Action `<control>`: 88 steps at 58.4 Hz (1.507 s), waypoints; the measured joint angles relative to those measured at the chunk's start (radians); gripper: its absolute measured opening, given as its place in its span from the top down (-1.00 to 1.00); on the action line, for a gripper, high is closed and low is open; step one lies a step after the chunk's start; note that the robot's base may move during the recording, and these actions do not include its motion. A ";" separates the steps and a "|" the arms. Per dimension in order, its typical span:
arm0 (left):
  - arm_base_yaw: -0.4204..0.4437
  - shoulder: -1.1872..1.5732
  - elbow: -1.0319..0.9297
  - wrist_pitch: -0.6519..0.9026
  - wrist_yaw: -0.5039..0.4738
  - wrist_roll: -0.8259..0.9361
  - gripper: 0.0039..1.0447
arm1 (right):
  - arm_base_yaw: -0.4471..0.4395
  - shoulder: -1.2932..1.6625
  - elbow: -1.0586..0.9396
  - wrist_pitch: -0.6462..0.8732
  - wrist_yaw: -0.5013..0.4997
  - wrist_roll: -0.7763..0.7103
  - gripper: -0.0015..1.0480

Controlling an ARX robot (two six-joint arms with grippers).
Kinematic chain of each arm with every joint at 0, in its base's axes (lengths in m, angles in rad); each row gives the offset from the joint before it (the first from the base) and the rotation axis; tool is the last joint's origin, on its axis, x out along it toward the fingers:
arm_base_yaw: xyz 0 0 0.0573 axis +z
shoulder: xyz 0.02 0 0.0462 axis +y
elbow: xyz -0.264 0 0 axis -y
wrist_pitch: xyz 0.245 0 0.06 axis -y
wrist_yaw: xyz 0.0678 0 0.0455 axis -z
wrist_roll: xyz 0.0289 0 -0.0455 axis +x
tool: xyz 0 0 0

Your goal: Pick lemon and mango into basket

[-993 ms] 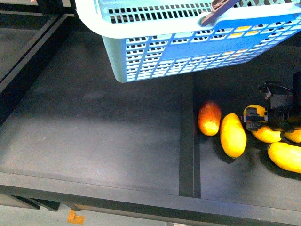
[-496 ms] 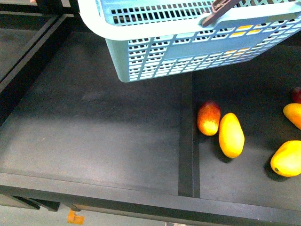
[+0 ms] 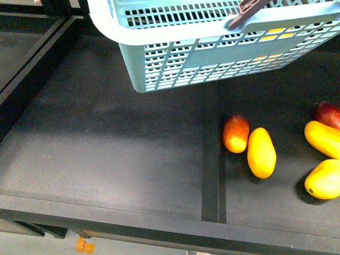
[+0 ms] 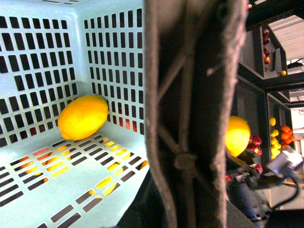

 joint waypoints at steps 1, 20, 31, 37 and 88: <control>0.000 0.000 0.000 0.000 0.000 0.000 0.91 | 0.017 -0.010 0.000 0.008 0.006 0.003 -0.16; 0.000 0.000 0.000 0.000 -0.002 0.000 0.91 | 0.240 0.062 0.050 0.157 0.055 0.053 -0.15; 0.000 0.000 0.000 0.000 -0.002 0.000 0.91 | 0.317 0.138 0.163 0.149 0.087 0.072 -0.15; 0.000 0.000 0.000 0.000 -0.001 0.000 0.91 | 0.359 0.167 0.223 0.113 0.087 0.062 -0.15; -0.005 0.002 0.000 -0.001 -0.003 0.001 0.91 | 0.200 -0.321 -0.376 0.188 0.281 0.027 0.15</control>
